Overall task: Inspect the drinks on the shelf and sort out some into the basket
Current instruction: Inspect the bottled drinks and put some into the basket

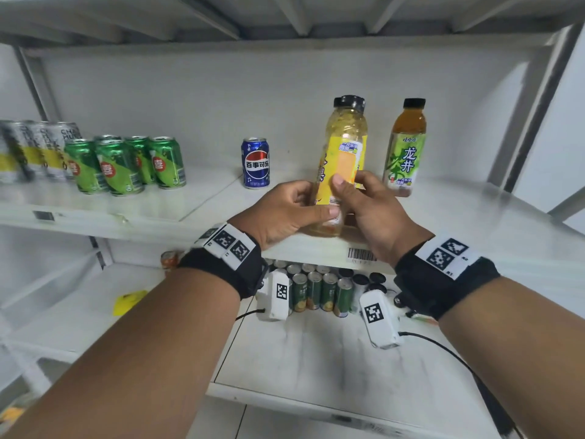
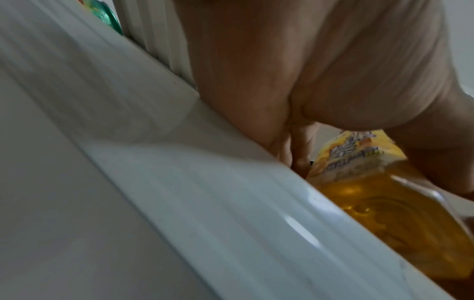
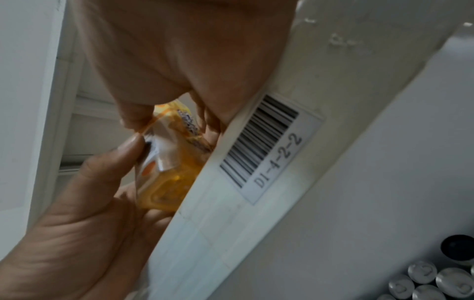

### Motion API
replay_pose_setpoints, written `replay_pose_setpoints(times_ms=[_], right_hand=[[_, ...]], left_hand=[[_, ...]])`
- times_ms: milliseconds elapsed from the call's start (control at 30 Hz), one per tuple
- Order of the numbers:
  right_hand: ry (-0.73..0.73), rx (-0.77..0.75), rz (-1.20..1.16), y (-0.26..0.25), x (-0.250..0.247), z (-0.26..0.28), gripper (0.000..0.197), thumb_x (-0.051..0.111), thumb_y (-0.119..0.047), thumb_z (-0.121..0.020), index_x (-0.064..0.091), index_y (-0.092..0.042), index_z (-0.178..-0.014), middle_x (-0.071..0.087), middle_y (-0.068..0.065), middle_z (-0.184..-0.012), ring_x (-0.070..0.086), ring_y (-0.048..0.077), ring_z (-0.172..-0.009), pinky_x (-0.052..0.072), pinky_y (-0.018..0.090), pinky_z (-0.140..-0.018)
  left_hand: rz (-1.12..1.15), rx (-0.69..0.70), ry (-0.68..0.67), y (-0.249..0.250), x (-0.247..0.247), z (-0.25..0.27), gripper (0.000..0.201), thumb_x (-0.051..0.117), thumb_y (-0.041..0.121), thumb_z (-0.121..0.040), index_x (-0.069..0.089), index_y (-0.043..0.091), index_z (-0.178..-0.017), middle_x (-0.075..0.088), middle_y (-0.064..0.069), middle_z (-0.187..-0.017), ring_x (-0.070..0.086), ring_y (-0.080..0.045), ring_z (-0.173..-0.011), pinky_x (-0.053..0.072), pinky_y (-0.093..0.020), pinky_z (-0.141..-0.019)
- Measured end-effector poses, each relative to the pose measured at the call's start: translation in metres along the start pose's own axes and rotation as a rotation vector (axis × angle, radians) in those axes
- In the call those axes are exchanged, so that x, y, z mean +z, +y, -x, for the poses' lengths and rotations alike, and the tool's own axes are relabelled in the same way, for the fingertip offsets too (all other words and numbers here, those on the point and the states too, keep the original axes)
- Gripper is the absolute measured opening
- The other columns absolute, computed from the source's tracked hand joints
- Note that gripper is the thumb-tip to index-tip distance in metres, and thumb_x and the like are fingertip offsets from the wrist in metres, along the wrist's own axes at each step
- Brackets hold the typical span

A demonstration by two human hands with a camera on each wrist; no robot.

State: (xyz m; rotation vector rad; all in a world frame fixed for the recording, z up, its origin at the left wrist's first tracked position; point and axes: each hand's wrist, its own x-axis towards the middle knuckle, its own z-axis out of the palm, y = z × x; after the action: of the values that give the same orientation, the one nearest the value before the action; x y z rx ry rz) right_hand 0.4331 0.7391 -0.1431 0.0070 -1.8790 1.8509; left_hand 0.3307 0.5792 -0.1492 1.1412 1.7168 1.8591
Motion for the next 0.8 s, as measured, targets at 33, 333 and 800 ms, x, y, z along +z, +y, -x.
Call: replay_pose_setpoints(times_ms=[33, 333, 800], right_hand=[[0.012, 0.0, -0.01, 0.0, 0.001, 0.001, 0.035, 0.073, -0.045, -0.096, 0.068, -0.02, -0.12, 0.079, 0.01, -0.113, 0.077, 0.036, -0.104, 0.059, 0.06, -0.096], [-0.075, 0.027, -0.047, -0.007, 0.006, 0.009, 0.038, 0.085, -0.044, -0.082, 0.077, -0.021, -0.112, 0.079, 0.012, -0.115, 0.077, 0.035, -0.106, 0.064, 0.052, -0.086], [0.029, 0.03, -0.048, -0.009, 0.012, 0.012, 0.035, 0.068, -0.012, -0.099, 0.064, -0.001, -0.132, 0.073, 0.02, -0.126, 0.069, 0.042, -0.12, 0.056, 0.056, -0.102]], left_hand=[[0.0, 0.002, 0.002, 0.0, 0.0, 0.0, 0.05, 0.086, 0.009, -0.088, 0.066, -0.001, -0.132, 0.079, -0.015, -0.122, 0.077, -0.026, -0.111, 0.064, -0.032, -0.089], [-0.155, 0.034, 0.094, 0.002, 0.004, 0.003, 0.08, 0.106, 0.03, -0.055, 0.06, 0.016, -0.119, 0.08, -0.003, -0.11, 0.08, -0.017, -0.1, 0.067, -0.038, -0.079], [-0.008, -0.049, -0.068, 0.006, -0.008, 0.004, 0.036, 0.08, 0.005, -0.095, 0.068, 0.0, -0.129, 0.08, -0.017, -0.119, 0.08, -0.025, -0.103, 0.065, -0.031, -0.085]])
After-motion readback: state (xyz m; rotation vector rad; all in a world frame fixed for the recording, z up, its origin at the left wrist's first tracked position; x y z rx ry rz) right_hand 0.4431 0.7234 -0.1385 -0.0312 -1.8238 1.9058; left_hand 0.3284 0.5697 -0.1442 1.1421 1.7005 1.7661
